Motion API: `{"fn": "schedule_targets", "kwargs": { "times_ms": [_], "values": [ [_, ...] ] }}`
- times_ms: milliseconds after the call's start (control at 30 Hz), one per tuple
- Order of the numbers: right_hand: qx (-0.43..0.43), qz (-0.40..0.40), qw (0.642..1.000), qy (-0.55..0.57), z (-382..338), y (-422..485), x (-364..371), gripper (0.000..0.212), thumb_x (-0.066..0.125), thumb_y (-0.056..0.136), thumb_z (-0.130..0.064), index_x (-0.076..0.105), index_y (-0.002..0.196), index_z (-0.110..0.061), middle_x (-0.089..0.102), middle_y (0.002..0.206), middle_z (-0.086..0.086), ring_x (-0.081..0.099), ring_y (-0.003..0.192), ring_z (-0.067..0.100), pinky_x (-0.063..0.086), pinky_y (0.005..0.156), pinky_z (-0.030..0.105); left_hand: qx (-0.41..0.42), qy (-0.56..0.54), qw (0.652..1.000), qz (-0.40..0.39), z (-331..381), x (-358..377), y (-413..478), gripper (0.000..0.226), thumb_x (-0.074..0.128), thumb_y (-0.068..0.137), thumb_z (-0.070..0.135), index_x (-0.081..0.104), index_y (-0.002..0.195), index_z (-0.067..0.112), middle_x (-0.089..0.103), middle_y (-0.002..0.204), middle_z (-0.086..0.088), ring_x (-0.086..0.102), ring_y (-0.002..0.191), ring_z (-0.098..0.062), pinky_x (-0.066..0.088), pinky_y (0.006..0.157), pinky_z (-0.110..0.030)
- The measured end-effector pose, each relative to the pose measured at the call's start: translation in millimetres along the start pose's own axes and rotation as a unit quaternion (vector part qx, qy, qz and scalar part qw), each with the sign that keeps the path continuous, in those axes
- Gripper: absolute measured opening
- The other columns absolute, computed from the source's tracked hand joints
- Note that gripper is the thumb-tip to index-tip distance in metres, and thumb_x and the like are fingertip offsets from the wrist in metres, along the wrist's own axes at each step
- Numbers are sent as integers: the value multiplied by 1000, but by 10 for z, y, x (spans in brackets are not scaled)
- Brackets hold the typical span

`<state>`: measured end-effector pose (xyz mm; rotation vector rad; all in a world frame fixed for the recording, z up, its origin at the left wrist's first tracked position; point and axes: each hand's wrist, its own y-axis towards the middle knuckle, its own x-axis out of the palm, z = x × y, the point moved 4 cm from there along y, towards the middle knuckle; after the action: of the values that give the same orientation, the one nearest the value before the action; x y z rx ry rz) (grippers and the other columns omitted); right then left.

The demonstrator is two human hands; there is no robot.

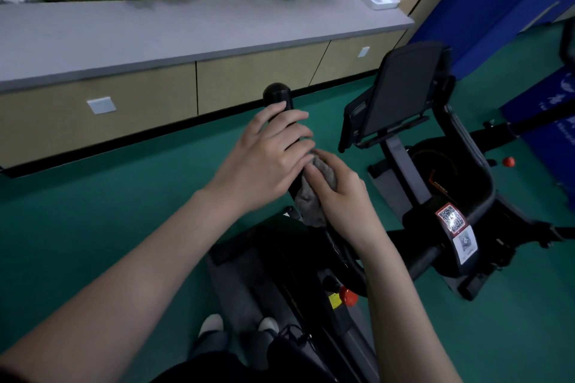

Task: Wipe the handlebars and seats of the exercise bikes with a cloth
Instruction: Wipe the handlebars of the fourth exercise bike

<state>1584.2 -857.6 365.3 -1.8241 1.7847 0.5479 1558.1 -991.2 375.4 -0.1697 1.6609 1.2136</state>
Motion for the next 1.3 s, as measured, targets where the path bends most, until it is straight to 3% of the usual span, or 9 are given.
{"fn": "schedule_targets", "kwargs": {
  "times_ms": [167,367,600,700,833,967,1067,1167,1300],
  "values": [
    [4,8,1000,-25,54,-149,-47,23,53,96,-34,65,108,-17,71,91,-4,65,93,12,48,79,25,33,25,999,3,-66,71,35,30,45,98,26,70,89,13,68,97,1,58,114,-22,23,112,-38],
    [-25,27,998,-56,98,-282,-89,20,55,95,-31,59,113,-23,65,79,-16,59,76,0,38,66,1,31,18,999,12,-75,91,35,30,44,97,25,68,83,14,65,92,1,58,109,-24,21,111,-39],
    [35,-18,999,25,268,-241,-152,14,56,96,-28,67,98,-19,70,85,-7,65,85,6,47,77,17,19,11,1000,10,-71,92,29,26,47,96,23,67,82,13,65,91,0,58,108,-25,20,111,-40],
    [93,-75,988,96,321,-190,-166,19,55,97,-26,68,106,-14,73,97,3,68,96,15,53,90,34,7,8,1000,10,-40,95,28,26,47,96,21,67,83,10,65,91,-1,58,108,-26,20,112,-40],
    [113,-118,967,196,206,10,-70,25,51,99,-18,63,115,-4,69,111,16,65,107,27,51,95,36,-2,22,1000,4,-23,94,20,26,47,96,21,68,85,8,65,92,-2,57,110,-25,17,113,-39],
    [113,-125,972,167,360,-68,-92,27,51,99,-26,66,110,-5,72,104,15,66,104,29,49,98,49,-13,26,1000,-3,-8,98,12,25,47,96,20,68,87,8,65,93,-3,50,112,-22,12,115,-37],
    [67,-105,990,65,439,-176,-124,27,52,97,-35,67,108,-14,72,101,3,65,103,18,49,96,36,-20,28,999,-4,3,101,5,25,47,96,19,67,87,8,64,93,-3,50,112,-23,11,116,-37],
    [14,-61,998,1,353,-279,-116,33,49,93,-49,52,110,-21,64,87,-7,57,83,10,41,70,4,-24,39,999,-13,4,102,-1,24,47,96,19,66,87,8,64,94,-3,51,112,-24,13,116,-39],
    [-28,-66,997,-14,305,-472,-181,39,58,85,-53,48,108,-23,62,86,-11,57,77,4,42,65,9,-25,39,999,-11,10,102,-5,24,47,96,19,66,87,9,64,94,-4,50,112,-23,12,116,-38]
  ]
}}
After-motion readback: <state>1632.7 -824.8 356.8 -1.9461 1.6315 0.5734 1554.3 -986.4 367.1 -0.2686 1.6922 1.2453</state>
